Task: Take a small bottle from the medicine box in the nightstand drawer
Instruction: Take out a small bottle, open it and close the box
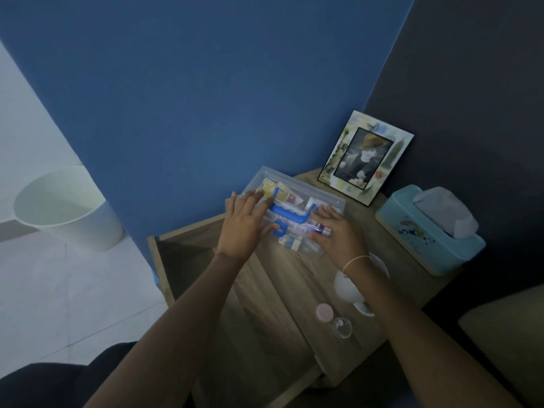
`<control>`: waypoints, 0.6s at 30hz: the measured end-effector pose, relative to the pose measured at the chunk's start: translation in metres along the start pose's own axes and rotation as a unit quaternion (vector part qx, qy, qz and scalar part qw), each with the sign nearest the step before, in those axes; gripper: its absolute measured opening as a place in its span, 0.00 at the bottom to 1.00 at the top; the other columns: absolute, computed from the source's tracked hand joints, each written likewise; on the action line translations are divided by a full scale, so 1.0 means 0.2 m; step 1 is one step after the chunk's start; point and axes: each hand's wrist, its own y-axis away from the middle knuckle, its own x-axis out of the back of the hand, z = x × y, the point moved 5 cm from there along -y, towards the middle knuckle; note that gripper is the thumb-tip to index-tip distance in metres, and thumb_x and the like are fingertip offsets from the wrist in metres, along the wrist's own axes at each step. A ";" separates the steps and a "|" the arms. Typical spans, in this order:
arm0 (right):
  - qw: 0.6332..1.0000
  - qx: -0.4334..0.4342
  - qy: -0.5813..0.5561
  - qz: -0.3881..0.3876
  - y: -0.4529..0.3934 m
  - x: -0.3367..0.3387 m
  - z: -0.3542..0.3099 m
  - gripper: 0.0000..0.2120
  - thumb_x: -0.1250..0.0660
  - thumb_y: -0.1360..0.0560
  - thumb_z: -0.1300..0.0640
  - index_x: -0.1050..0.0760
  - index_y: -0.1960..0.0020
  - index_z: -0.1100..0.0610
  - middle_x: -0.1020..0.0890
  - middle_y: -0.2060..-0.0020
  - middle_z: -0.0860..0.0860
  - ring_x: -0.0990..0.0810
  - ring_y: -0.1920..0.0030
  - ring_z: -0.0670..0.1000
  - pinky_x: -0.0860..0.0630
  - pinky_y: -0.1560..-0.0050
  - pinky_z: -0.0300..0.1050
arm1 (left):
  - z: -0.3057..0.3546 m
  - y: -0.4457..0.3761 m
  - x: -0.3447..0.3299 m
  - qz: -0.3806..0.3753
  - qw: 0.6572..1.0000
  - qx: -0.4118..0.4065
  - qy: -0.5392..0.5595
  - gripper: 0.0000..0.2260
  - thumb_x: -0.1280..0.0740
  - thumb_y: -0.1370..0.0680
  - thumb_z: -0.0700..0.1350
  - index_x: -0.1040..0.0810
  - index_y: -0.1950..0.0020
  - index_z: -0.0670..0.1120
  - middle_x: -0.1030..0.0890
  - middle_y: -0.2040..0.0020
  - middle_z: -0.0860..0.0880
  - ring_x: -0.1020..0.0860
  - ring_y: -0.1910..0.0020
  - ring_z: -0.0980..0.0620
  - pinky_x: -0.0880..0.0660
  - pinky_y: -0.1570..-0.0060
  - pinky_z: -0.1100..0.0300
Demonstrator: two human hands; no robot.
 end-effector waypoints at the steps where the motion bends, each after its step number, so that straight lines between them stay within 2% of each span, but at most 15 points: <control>1: 1.000 0.000 0.001 0.000 0.00 0.00 0.00 0.25 0.29 0.28 0.58 0.30 0.33 0.58 0.29 0.30 0.54 0.38 0.26 0.50 0.40 0.30 0.44 | 0.00 0.00 0.00 0.002 1.000 -0.003 -0.005 0.26 0.41 0.22 0.60 0.36 0.26 0.51 0.33 0.26 0.46 0.39 0.25 0.46 0.51 0.24 0.45; 5: 1.000 -0.006 -0.018 -0.001 0.00 0.00 0.01 0.25 0.28 0.28 0.58 0.29 0.33 0.58 0.29 0.30 0.54 0.38 0.26 0.49 0.39 0.27 0.47 | 0.00 0.02 -0.01 0.013 1.000 -0.012 -0.025 0.28 0.42 0.22 0.61 0.38 0.25 0.50 0.34 0.26 0.46 0.40 0.24 0.45 0.52 0.24 0.43; 9: 1.000 -0.002 -0.010 0.010 0.00 0.00 0.00 0.25 0.28 0.29 0.58 0.29 0.33 0.58 0.28 0.31 0.53 0.38 0.27 0.49 0.41 0.30 0.41 | 0.01 0.02 -0.04 -0.010 0.998 -0.013 -0.059 0.36 0.40 0.27 0.68 0.39 0.25 0.49 0.35 0.26 0.45 0.40 0.24 0.44 0.51 0.25 0.39; 14: 1.000 0.002 0.005 0.012 0.01 0.01 -0.02 0.25 0.29 0.28 0.58 0.29 0.33 0.59 0.28 0.31 0.54 0.37 0.27 0.49 0.40 0.28 0.44 | 0.04 0.00 -0.03 0.020 0.991 -0.010 -0.135 0.35 0.32 0.32 0.66 0.28 0.33 0.46 0.24 0.34 0.42 0.26 0.33 0.42 0.36 0.34 0.32; 16: 1.000 0.004 0.012 0.013 0.01 0.01 -0.02 0.25 0.29 0.28 0.58 0.30 0.32 0.59 0.29 0.30 0.54 0.38 0.26 0.49 0.40 0.28 0.44 | 0.04 -0.01 -0.03 0.032 0.988 -0.017 -0.148 0.35 0.31 0.33 0.66 0.27 0.34 0.46 0.23 0.36 0.43 0.25 0.35 0.42 0.34 0.36 0.33; 18: 1.000 -0.003 0.009 0.012 0.02 0.01 -0.04 0.25 0.30 0.27 0.57 0.30 0.32 0.58 0.30 0.30 0.53 0.39 0.26 0.49 0.42 0.29 0.42 | 0.03 -0.02 -0.02 0.029 0.991 -0.015 -0.131 0.35 0.33 0.32 0.67 0.28 0.33 0.47 0.24 0.34 0.43 0.27 0.34 0.43 0.35 0.34 0.35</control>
